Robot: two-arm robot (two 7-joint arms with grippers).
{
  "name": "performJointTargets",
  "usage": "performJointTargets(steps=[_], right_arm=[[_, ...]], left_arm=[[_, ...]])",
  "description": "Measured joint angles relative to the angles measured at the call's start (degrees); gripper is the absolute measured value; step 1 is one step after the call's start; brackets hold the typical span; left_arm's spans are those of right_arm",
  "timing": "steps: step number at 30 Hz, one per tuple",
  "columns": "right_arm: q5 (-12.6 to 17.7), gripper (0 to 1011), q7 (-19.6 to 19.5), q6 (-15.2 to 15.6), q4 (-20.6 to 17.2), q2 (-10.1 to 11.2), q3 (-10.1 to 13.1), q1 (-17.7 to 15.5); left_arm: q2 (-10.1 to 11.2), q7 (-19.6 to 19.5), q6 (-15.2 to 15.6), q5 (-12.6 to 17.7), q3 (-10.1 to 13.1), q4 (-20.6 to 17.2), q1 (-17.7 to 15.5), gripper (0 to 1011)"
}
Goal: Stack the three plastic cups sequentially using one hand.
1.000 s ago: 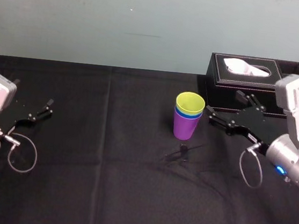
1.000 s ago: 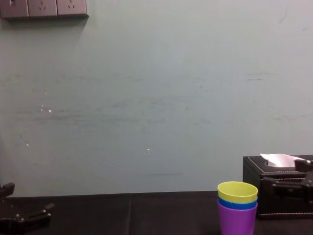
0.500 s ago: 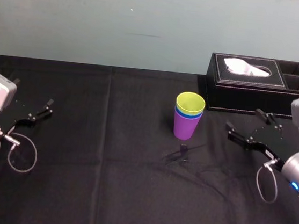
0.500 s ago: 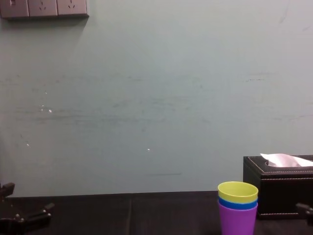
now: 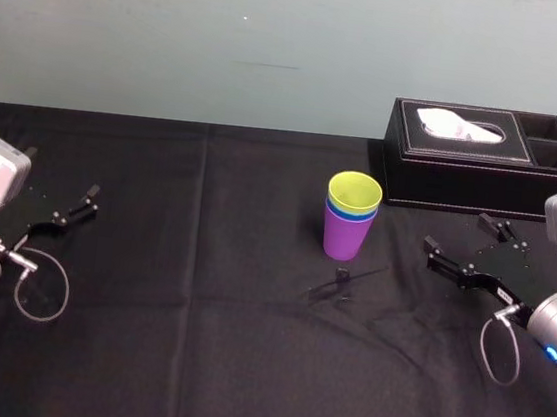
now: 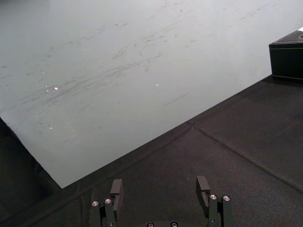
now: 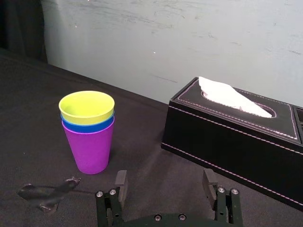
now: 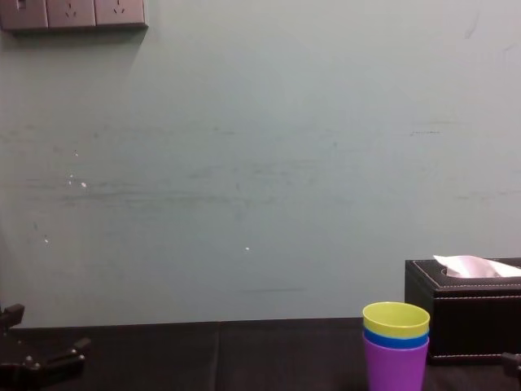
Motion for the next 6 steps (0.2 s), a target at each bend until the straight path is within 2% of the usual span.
performJointTargets(steps=[6], right_arm=[[0.0, 1004, -0.1, 0.0, -0.2, 0.0, 0.0, 0.0]], left_arm=[[0.0, 0.0, 0.0, 0.0, 0.0, 0.0, 0.0, 1010]])
